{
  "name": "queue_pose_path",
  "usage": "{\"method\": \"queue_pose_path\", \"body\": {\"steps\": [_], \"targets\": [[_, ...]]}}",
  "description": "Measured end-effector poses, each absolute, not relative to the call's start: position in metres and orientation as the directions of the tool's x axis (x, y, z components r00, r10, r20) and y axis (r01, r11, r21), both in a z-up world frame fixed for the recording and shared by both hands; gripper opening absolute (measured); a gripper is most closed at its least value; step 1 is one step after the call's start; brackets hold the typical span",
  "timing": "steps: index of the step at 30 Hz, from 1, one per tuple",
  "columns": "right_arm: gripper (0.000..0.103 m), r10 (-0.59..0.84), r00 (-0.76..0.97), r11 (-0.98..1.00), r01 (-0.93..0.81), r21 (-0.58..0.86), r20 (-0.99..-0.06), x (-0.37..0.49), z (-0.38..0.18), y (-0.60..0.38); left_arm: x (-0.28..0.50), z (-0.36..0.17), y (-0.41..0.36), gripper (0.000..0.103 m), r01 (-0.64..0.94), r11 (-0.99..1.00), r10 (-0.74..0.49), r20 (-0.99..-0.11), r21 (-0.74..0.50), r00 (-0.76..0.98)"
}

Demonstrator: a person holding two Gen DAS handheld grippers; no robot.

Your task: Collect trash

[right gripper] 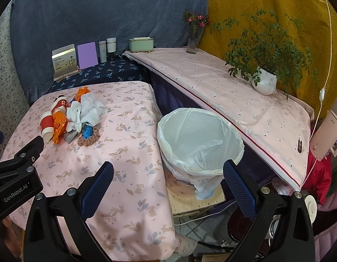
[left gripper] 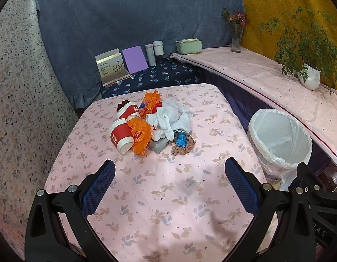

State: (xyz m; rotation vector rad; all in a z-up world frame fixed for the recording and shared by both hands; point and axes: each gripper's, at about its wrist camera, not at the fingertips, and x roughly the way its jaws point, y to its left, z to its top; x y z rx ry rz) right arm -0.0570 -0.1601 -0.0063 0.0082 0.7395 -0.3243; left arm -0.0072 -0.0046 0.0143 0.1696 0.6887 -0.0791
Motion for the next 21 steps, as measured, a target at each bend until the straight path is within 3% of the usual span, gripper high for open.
{"method": "queue_pose_path", "body": {"steps": [21], "targets": [[0.096,-0.289,0.691,0.950,0.294,-0.107,-0.662,-0.0567,-0.0063,-0.1594,-0.0114,0.0104,-0.0038,0.096,0.130,0.983,-0.019,-0.640,0.126,0.768]]}}
